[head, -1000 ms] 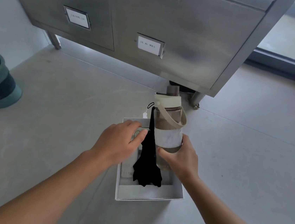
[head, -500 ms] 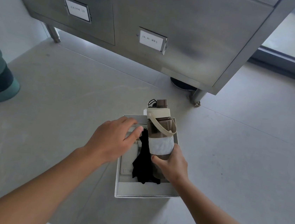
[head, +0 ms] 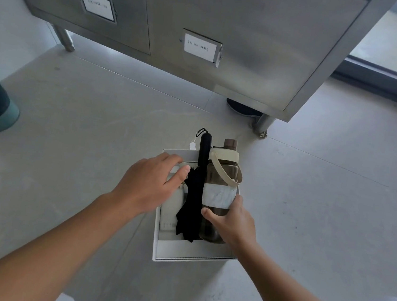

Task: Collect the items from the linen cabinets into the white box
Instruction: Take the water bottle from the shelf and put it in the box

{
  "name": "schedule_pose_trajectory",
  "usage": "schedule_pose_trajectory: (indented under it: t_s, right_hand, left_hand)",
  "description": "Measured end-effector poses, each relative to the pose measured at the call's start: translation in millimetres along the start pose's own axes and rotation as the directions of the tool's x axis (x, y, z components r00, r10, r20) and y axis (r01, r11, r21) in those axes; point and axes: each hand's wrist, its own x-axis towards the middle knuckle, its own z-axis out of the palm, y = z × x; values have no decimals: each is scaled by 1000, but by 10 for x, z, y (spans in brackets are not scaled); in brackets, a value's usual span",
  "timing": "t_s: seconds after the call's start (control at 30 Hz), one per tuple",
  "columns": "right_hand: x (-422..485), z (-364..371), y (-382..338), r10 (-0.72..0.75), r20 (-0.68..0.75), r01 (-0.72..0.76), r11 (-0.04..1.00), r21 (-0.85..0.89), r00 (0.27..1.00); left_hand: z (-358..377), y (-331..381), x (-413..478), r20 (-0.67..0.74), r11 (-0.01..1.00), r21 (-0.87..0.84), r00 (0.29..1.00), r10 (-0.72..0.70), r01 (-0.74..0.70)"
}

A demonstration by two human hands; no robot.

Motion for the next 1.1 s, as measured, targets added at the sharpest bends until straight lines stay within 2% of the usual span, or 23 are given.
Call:
schedule_pose_trajectory:
  t_s: [0.27, 0.5, 0.67, 1.1]
  right_hand:
    - [17, -129, 46, -58, -42, 48, 976, -214, 997]
    - [50, -147, 159, -219, -106, 213, 974, -72, 970]
    - [55, -134, 84, -226, -104, 232, 971, 50, 968]
    - [74, -141, 74, -260, 51, 260, 966, 5, 964]
  left_hand:
    - [10, 26, 62, 11, 1000, -8, 1000, 1, 0]
    - [89, 63, 38, 48, 1000, -1, 999, 19, -19]
    - [115, 71, 57, 53, 1000, 12, 998, 26, -27]
    - [112, 66, -45, 64, 998, 48, 997, 34, -37]
